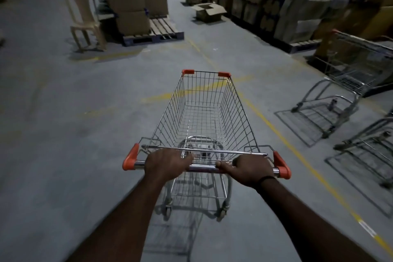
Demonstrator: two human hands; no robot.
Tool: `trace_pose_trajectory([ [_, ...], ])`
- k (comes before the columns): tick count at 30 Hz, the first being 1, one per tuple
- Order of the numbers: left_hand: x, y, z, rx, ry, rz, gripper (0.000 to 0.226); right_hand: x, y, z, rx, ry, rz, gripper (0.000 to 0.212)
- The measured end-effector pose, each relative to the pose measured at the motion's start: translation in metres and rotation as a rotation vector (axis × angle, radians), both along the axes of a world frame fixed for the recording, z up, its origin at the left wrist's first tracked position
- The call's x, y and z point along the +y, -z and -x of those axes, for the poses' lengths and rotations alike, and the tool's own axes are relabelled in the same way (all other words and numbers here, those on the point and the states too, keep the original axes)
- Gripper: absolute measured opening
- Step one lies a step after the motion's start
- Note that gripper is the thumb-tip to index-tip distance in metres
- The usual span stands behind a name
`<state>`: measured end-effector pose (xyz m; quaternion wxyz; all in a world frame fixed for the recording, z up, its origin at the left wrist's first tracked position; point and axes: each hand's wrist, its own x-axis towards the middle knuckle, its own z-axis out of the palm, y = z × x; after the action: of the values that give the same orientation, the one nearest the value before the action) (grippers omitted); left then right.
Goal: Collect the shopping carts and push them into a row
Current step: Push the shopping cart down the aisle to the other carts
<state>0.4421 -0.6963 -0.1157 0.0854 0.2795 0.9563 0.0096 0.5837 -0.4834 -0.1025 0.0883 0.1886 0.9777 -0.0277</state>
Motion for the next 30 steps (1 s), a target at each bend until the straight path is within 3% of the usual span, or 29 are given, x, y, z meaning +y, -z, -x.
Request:
trace_pose_trajectory([
  [10,0.069,-0.003,0.088,-0.002,0.171,-0.007,0.081,0.040,-0.002,0.055,-0.025,0.181,-0.035,0.098],
  [30,0.316,-0.004,0.262,-0.022,0.420,0.042,0.083,0.241,0.000,0.190,0.042,0.379,-0.030,0.092],
])
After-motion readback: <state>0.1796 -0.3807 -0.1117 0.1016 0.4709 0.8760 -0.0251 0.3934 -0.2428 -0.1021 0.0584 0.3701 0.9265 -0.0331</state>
